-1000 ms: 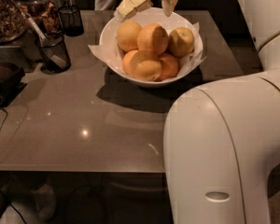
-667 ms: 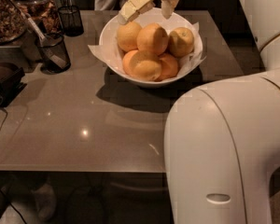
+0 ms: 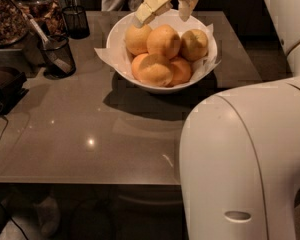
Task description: Pick orange from white bowl
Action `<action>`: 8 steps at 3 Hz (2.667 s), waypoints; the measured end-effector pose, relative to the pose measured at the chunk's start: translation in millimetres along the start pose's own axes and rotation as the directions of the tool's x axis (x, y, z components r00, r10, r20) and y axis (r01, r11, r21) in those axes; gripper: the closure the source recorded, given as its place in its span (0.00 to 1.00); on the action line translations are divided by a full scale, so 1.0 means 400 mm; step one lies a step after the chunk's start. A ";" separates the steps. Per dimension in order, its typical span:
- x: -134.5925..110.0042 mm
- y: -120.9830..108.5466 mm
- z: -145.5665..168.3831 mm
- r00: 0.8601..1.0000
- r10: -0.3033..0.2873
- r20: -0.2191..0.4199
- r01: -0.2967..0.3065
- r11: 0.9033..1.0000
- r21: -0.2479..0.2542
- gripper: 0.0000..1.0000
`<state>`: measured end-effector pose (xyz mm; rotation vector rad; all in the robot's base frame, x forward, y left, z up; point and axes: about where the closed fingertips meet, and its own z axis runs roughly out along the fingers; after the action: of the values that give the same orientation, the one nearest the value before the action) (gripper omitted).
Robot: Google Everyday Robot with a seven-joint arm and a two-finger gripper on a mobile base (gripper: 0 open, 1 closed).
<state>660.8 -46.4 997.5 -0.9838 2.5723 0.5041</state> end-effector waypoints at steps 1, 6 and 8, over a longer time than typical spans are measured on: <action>0.011 -0.013 0.001 1.000 0.013 -0.002 -0.013 1.000 0.004 0.23; 0.032 -0.075 0.057 0.998 0.053 -0.022 -0.053 0.998 -0.017 0.30; 0.024 -0.041 0.148 0.997 0.049 -0.051 -0.056 0.991 -0.125 0.36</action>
Offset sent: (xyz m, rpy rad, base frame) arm -0.0156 -0.0270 -0.0081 -0.0359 0.0793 -0.0048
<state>676.3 -37.4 937.9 -0.9825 2.6421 0.6726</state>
